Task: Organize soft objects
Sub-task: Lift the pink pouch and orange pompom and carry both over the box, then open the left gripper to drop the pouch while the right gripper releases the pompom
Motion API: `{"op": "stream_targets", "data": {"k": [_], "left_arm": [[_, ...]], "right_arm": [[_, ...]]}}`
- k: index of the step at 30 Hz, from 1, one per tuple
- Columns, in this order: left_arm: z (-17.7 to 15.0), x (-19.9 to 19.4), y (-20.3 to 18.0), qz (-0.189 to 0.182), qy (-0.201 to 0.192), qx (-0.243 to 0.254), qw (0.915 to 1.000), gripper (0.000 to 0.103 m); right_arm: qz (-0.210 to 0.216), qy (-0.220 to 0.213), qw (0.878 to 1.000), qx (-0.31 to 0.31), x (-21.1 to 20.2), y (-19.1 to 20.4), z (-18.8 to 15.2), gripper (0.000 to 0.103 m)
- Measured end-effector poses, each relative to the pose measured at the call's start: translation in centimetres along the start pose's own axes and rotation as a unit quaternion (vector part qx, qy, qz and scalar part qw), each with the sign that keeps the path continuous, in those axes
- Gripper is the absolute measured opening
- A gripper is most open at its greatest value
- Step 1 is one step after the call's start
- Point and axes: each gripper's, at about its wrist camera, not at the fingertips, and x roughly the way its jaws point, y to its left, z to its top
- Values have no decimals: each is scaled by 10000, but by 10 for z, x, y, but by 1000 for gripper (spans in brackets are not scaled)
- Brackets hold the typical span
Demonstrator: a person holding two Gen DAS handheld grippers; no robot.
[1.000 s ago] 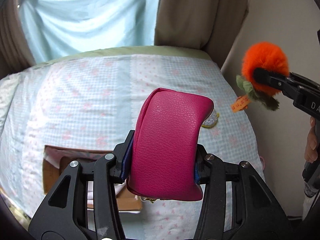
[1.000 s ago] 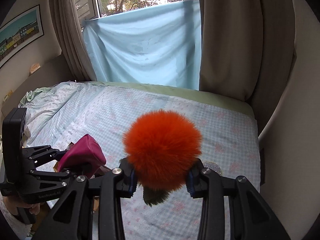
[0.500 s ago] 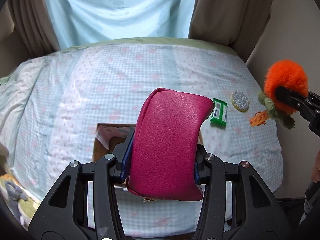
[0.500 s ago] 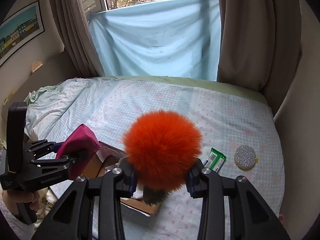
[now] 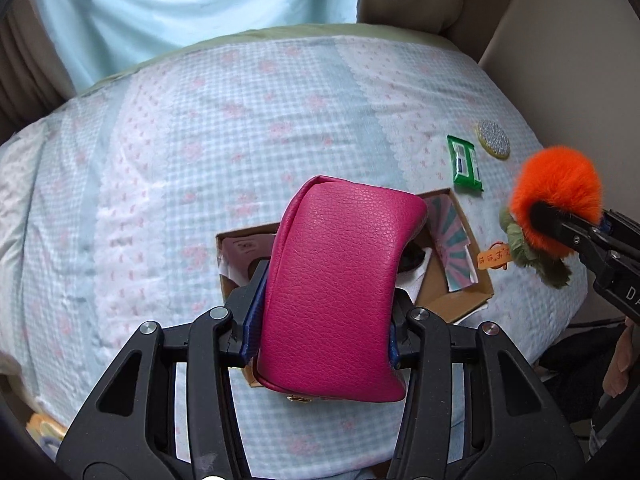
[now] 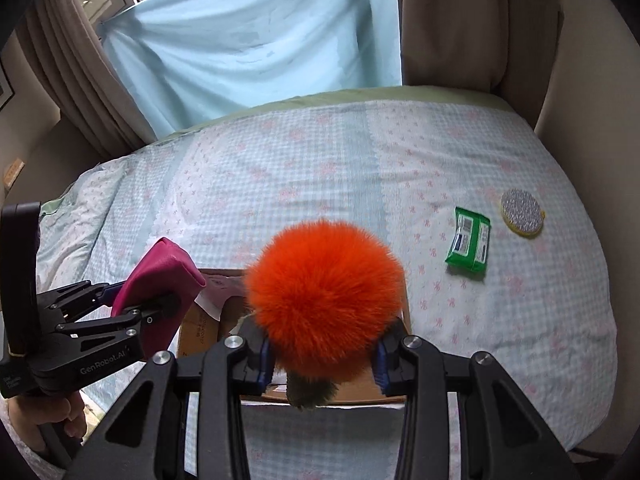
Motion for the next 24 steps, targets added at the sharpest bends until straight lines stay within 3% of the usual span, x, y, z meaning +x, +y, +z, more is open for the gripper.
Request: {"op": "stream_targets", "data": {"k": [13,20,22,24], "left_arm": [[-16,111,24,-90,1034,-88,9946,43],[-21,136,17,-138,1460,143,9891,44],[-20,138,13,-42,1477,227,9888,56],[-18,135,10,43,1425,383,9891,102]], "right_arm": [[-314,1182,9924,161,104,6,-32,35],[-304,1550,9864,447,125,-6,-31,38],[-333,1713,9828,597,131,-10,-30,45],[-272,1730,9813,801,135,-15,-31,67]]}}
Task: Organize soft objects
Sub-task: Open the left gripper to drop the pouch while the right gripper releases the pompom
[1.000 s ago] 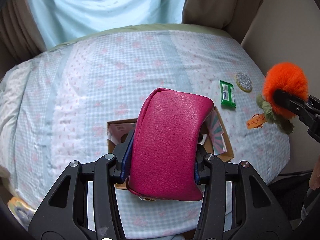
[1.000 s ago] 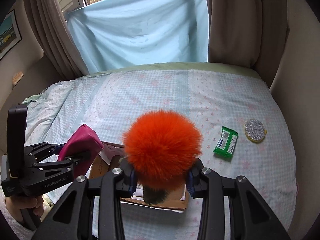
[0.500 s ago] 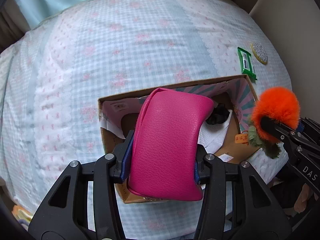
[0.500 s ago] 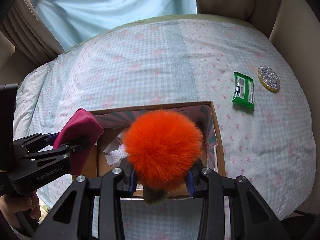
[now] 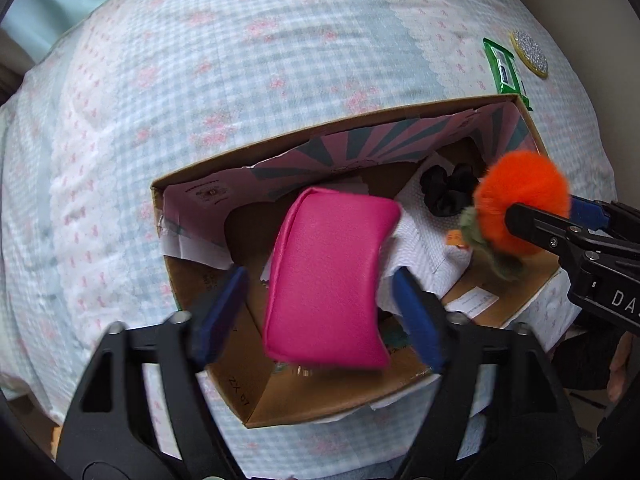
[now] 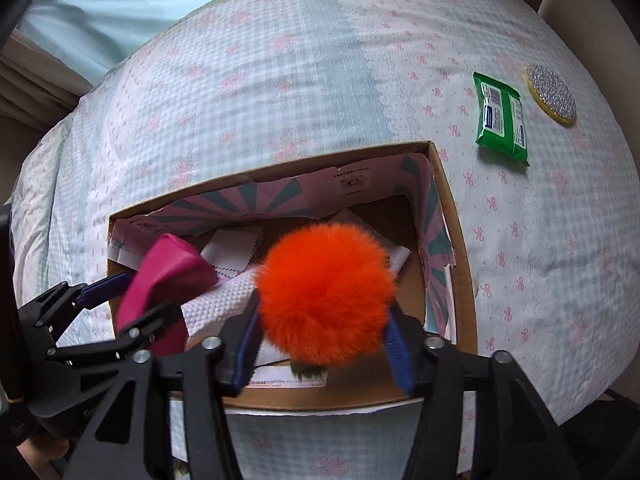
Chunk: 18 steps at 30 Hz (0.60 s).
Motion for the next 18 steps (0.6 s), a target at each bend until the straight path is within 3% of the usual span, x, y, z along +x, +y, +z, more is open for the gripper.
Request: {"op": "stream_targets", "data": {"k": [1,2,10,18], "left_arm": [[0,-2,-2,32,-12,70,10000,103],[-1,-4,-3,8,-63,121,9999,103],[-12,-6,-2,-206,21,-2,9998,103],[-21,-28,-4,-251,-174,-115,9995,103]], "right_arm": [[61,-45,9999,92,0,-3,0,93],[108,-62,9998,159,0,-5,0,103],[187,-157,9996,172,-6,-6,-4,103],[187,-432,9989,1,-31,0,-10,103]]}}
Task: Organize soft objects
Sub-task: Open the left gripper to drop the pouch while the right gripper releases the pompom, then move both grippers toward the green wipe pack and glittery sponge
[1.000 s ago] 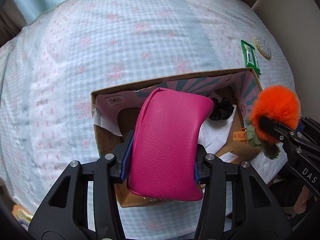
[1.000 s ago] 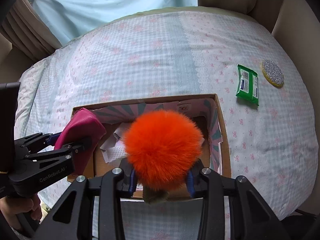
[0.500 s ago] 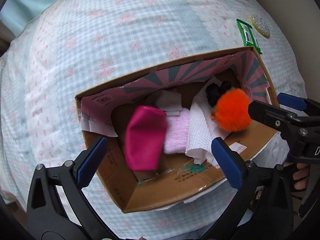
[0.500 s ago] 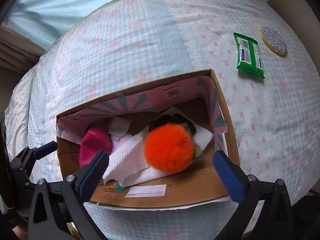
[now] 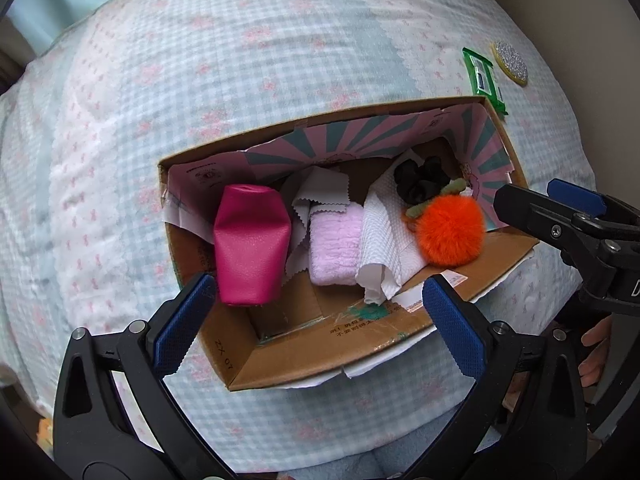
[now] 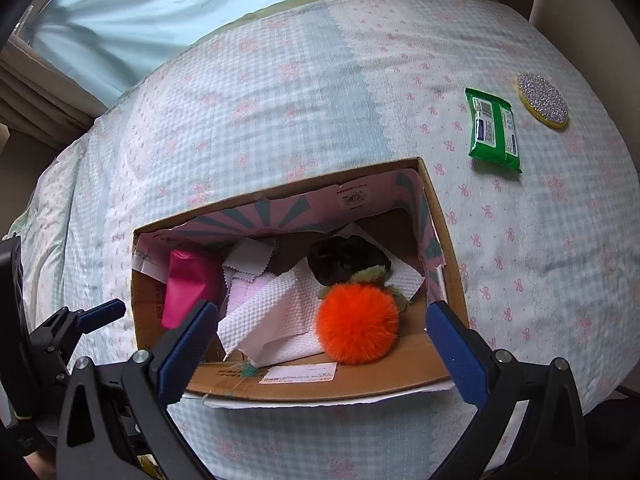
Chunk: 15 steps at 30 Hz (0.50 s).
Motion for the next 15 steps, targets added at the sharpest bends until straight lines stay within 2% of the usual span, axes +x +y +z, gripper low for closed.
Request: {"op": "stream_targets", "data": {"k": [8,10,15], "left_arm": [[-10,-60,-8,51,-479,-209,9986,103],[-14,-80,-10,-11,-627,-241,9977,103],[-20,-138,-20,122,-1105,-220,9936,103]], "right_arm": [[-120,-597,9977,-298,-74,12,-9,103],[-192,-779,9961,-365,-99,15,-11,103],[-323,-1292,9904,-373,-162,17,-15,103]]}}
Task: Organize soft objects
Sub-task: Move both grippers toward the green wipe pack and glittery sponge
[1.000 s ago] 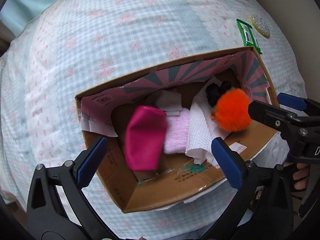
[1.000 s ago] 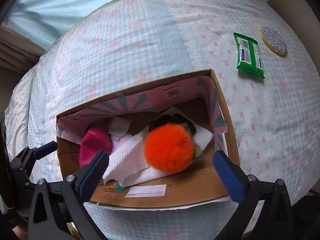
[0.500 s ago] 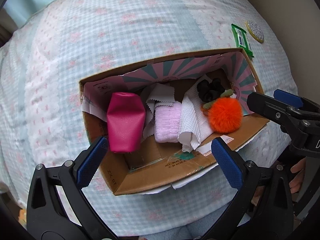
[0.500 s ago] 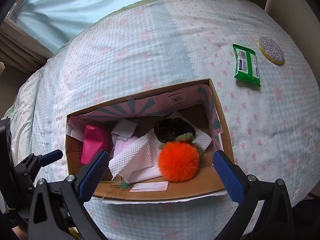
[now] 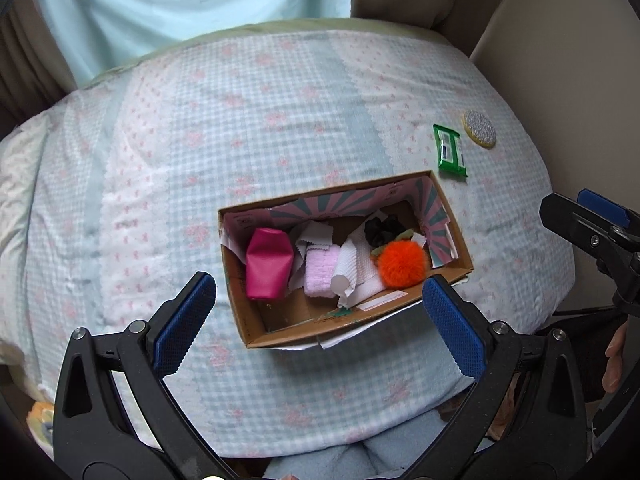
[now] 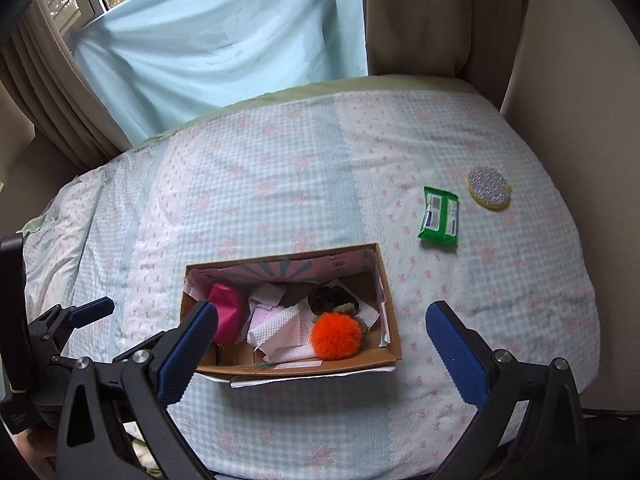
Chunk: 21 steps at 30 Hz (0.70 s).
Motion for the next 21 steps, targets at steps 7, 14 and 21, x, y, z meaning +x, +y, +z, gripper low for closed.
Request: {"op": "stream_targets", "data": {"k": [7,14,21], "left_arm": [[12,-59,-11,158,-755,-53,9970,103],[25,-80,-32,-14,-1305,142,9914,103],[43,-84,-62,-77,-1458,84,9893,103]], "right_arm": [[-407,-634,9971,74,-66,-14,7,103],[-1054,-1199,9871,117,-113,-45,7,103],[-999,-1422,9846,197,-125,-101,21,103]]}}
